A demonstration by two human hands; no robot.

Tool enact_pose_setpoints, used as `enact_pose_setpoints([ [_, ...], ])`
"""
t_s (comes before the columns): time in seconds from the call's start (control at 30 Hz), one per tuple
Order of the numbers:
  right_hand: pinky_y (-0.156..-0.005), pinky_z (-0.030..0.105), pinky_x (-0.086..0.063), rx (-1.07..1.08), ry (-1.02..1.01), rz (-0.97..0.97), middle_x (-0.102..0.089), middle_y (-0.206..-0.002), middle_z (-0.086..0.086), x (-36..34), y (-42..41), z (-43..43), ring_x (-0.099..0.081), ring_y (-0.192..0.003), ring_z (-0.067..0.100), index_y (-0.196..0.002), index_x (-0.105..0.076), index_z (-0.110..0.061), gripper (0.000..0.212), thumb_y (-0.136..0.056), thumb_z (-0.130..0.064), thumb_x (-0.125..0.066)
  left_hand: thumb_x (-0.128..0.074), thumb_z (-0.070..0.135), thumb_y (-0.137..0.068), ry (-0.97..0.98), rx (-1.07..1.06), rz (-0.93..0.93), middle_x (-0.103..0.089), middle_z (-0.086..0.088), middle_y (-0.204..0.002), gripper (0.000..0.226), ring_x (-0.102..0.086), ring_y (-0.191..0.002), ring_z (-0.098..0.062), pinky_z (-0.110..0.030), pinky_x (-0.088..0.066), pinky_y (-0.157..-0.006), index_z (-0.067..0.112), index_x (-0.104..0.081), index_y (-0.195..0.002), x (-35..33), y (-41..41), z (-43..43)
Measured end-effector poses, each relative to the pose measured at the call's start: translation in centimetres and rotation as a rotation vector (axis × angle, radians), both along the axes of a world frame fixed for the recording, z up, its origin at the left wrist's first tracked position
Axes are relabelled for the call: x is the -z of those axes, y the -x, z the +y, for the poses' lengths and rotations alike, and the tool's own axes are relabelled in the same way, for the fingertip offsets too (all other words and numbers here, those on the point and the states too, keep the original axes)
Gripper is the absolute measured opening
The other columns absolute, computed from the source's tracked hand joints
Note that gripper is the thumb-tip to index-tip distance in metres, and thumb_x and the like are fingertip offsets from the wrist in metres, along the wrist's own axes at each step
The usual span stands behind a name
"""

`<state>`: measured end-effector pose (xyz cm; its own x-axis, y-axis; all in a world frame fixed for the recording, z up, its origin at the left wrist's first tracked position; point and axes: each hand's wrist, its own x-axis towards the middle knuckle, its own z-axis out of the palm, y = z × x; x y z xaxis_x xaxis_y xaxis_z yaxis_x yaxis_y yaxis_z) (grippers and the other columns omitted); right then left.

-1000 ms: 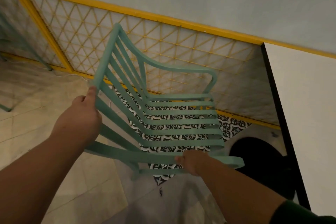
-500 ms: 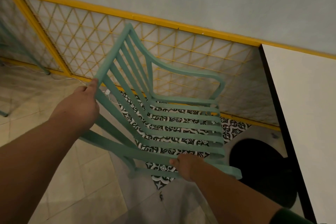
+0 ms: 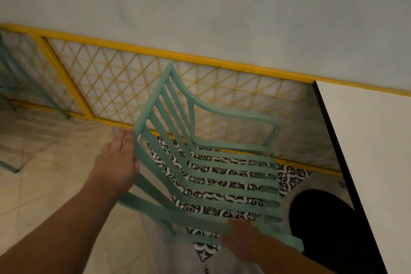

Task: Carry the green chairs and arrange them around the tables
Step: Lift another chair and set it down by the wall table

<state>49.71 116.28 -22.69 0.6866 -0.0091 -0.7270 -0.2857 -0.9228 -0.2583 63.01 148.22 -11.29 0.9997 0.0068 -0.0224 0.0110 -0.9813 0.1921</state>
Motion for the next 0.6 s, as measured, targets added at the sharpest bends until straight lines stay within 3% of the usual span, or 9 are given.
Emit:
enact_pose_setpoints([
  [0.1, -0.109, 0.041, -0.043, 0.123, -0.077, 0.006, -0.055, -0.136, 0.004, -4.8, 2.0, 0.9, -0.053, -0.125, 0.024, -0.135, -0.052, -0.022, 0.063, -0.094, -0.068, -0.042, -0.05, 0.027, -0.1, -0.002, 0.093, 0.046, -0.031, -0.015, -0.165, 0.07, -0.042, -0.139, -0.036, -0.051, -0.037, -0.116, 0.009, -0.024, -0.162, 0.3, 0.6, 0.9],
  [0.23, -0.094, 0.033, -0.046, 0.229, -0.087, -0.162, -0.062, -0.125, 0.003, -13.0, 3.8, 1.9, -0.059, -0.12, 0.028, -0.128, -0.058, -0.018, 0.046, -0.104, -0.053, -0.043, -0.047, 0.03, -0.104, -0.027, 0.185, 0.191, -0.009, -0.014, -0.171, 0.074, -0.034, -0.147, -0.033, -0.04, -0.033, -0.119, 0.007, -0.01, -0.164, -2.7, 1.5, 1.0],
  [0.3, -0.099, 0.034, -0.044, 0.24, -0.093, -0.227, -0.06, -0.123, -0.001, -16.7, 3.5, 1.9, -0.057, -0.124, 0.026, -0.13, -0.058, -0.017, 0.047, -0.104, -0.053, -0.044, -0.043, 0.035, -0.107, -0.099, 0.24, 0.303, -0.007, -0.007, -0.173, 0.068, -0.036, -0.147, -0.031, -0.04, -0.036, -0.115, 0.009, -0.017, -0.164, -5.2, 1.3, 1.0],
  [0.4, -0.107, 0.036, -0.042, 0.224, -0.118, -0.281, -0.054, -0.148, 0.0, -20.6, 2.6, 1.1, -0.054, -0.13, 0.021, -0.145, -0.052, -0.023, 0.057, -0.101, -0.058, -0.046, -0.043, 0.042, -0.103, -0.129, 0.284, 0.336, -0.033, -0.002, -0.165, 0.059, -0.047, -0.138, -0.031, -0.047, -0.046, -0.108, 0.021, -0.035, -0.158, -9.0, 1.5, 1.8],
  [0.47, -0.107, 0.035, -0.044, 0.237, -0.171, -0.366, -0.055, -0.147, -0.001, -22.6, 1.7, 0.6, -0.055, -0.13, 0.018, -0.144, -0.055, -0.025, 0.052, -0.102, -0.054, -0.049, -0.047, 0.038, -0.101, -0.044, 0.323, 0.265, -0.046, -0.001, -0.157, 0.054, -0.049, -0.136, -0.028, -0.048, -0.046, -0.109, 0.024, -0.044, -0.153, -10.8, 1.8, 2.4],
  [0.6, -0.103, 0.032, -0.043, 0.241, -0.199, -0.434, -0.058, -0.144, 0.0, -23.7, -1.5, 0.4, -0.057, -0.121, 0.013, -0.14, -0.06, -0.023, 0.045, -0.104, -0.047, -0.05, -0.051, 0.036, -0.101, -0.066, 0.41, 0.17, -0.042, 0.002, -0.162, 0.054, -0.039, -0.146, -0.023, -0.045, -0.036, -0.119, 0.027, -0.045, -0.154, -12.8, 1.0, 4.0],
])
